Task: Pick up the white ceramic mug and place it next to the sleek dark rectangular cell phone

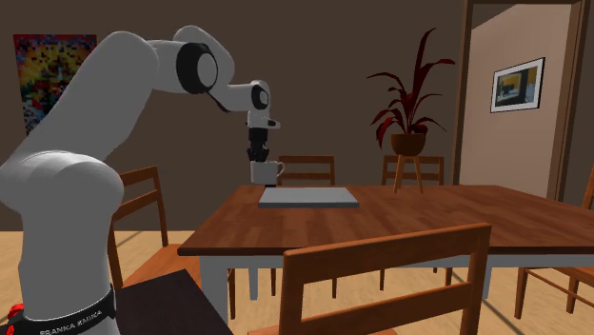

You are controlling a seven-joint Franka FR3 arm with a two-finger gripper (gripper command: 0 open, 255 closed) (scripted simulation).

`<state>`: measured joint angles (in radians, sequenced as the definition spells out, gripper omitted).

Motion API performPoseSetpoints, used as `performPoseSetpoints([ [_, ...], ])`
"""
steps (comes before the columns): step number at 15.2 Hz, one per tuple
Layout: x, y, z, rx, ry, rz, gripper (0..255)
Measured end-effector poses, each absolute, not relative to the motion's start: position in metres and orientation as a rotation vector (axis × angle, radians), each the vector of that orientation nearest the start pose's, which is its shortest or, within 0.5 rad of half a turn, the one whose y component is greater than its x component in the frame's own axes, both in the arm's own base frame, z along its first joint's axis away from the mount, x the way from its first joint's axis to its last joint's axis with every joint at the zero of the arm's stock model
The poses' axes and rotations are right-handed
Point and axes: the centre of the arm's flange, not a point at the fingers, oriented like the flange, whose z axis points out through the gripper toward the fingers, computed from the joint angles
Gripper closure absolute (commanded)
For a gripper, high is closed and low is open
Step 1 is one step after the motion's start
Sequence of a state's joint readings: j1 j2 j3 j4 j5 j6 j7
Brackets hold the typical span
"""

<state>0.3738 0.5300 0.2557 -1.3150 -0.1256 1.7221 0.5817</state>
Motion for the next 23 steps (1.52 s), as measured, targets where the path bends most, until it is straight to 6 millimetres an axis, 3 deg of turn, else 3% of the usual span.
performPoseSetpoints([
  [6,0.591,0.451,0.418,-3.192,-0.075,0.146,255],
  [7,0.592,0.456,0.415,-3.192,-0.075,0.147,255],
  [19,0.593,0.462,0.356,-3.192,-0.073,0.146,255],
  [23,0.592,0.463,0.351,-3.189,-0.074,0.141,255],
])
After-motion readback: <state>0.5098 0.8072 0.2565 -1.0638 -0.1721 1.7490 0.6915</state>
